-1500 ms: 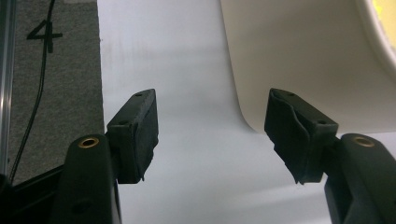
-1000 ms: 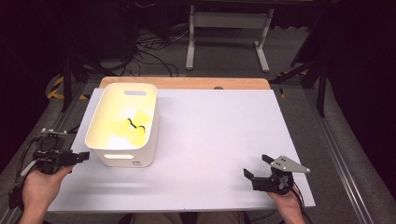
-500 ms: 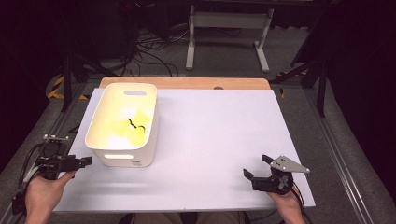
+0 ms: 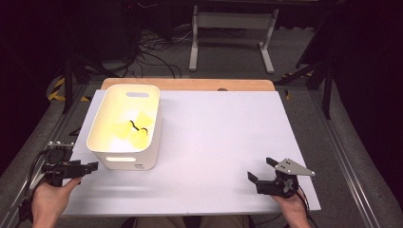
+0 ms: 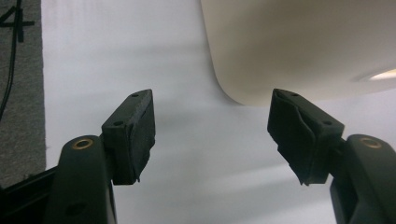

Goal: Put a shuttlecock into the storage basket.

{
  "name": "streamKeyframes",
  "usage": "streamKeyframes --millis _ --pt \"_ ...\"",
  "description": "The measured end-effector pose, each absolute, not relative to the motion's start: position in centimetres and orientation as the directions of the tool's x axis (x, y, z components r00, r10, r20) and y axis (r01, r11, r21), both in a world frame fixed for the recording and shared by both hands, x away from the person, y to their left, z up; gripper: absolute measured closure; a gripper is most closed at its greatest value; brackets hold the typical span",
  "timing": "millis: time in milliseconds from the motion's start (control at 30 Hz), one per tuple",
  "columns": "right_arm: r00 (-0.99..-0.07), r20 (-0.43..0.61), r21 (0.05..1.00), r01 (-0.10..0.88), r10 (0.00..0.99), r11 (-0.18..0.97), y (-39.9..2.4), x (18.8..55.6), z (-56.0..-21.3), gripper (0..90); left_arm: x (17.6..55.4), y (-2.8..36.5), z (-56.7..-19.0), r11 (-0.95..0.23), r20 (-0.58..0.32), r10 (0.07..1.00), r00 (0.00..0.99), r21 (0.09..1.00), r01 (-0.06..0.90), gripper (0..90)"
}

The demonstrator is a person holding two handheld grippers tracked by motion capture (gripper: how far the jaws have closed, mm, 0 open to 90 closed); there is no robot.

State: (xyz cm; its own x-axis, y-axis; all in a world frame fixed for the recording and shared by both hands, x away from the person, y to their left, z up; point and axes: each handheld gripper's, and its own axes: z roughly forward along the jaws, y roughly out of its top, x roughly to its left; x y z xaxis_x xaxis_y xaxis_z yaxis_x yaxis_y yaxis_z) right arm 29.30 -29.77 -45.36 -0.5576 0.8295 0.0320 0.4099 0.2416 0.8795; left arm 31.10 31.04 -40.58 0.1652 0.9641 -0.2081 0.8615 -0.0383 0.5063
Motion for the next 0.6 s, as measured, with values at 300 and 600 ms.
streamKeyframes --millis 300,600 --pt "-0.557 0.031 0.878 0.412 0.830 0.244 -29.7 29.3 -45.4 8.3 30.8 30.5 -41.4 -0.051 -0.215 0.959 0.184 0.509 0.859 32.2" --pt "-0.556 0.028 0.877 0.412 0.831 0.247 -29.7 29.3 -45.4 8.3 30.4 29.9 -42.2 -0.047 -0.247 0.947 0.204 0.525 0.850 29.6"
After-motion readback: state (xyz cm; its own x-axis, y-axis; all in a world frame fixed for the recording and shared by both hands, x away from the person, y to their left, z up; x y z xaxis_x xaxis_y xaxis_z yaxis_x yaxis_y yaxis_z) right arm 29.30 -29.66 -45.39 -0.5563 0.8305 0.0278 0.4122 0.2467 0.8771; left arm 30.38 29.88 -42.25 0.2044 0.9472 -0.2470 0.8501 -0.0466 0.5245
